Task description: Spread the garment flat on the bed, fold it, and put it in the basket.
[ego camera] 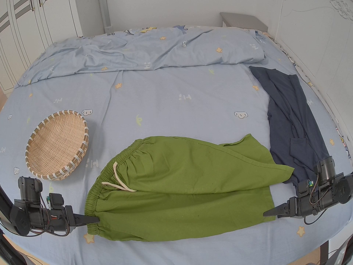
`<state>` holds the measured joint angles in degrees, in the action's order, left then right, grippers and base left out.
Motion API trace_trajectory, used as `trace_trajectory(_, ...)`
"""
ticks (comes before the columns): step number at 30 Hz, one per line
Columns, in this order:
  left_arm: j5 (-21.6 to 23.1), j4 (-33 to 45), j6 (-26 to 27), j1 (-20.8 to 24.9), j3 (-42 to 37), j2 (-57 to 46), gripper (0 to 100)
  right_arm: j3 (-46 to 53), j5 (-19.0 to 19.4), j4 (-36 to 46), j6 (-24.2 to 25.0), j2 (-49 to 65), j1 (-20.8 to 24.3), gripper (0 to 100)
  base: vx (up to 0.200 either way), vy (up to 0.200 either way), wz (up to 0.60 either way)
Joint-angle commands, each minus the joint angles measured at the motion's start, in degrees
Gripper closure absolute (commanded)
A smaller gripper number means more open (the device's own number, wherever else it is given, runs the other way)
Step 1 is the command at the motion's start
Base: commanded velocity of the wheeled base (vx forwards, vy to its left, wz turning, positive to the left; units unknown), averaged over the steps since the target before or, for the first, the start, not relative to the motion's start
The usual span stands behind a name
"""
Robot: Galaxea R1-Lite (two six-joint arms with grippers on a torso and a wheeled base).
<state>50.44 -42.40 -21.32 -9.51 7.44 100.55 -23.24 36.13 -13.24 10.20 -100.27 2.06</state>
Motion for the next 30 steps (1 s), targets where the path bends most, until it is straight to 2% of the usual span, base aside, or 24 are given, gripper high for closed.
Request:
trace_trajectory(1, 0.0, -0.1, 0.1, -0.1, 0.0, 0.2, 100, 0.1, 0.1, -0.2, 0.0, -4.4, 0.4, 0, 0.000, 0.000, 0.00)
trace_trajectory(5, 0.0, -0.1, 0.1, 0.1, 0.0, 0.3, 100, 0.3, 1.2, -1.4, 0.3, -5.1, 0.4, 0, 0.000, 0.000, 0.00)
trace_trajectory(8, 0.0, -0.1, 0.1, 0.2, 0.0, 0.3, 100, 0.4, 5.2, -3.2, 0.5, -5.5, 0.4, 0, 0.000, 0.000, 0.00)
trace_trajectory(10, 0.0, -0.1, 0.1, 0.1, 0.0, 0.3, 100, 0.2, 6.2, -3.6, 0.6, -6.1, 0.6, 0, 0.000, 0.000, 0.00)
trace_trajectory(26, 0.1, -0.1, 0.1, 0.1, 0.1, 0.3, 100, -2.0, 9.4, -5.0, 2.7, -8.3, 0.1, 0, 0.000, 0.000, 0.00)
trace_trajectory(27, 0.1, -0.1, 0.1, 0.1, 0.1, 0.3, 100, -2.0, 9.4, -4.9, 2.8, -8.3, 0.1, 100, 0.000, 0.000, 0.00)
trace_trajectory(30, 0.1, -0.1, 0.1, 0.1, 0.2, 0.4, 100, -2.2, 9.4, -5.0, 2.9, -8.4, 0.0, 100, 0.000, 0.000, 0.00)
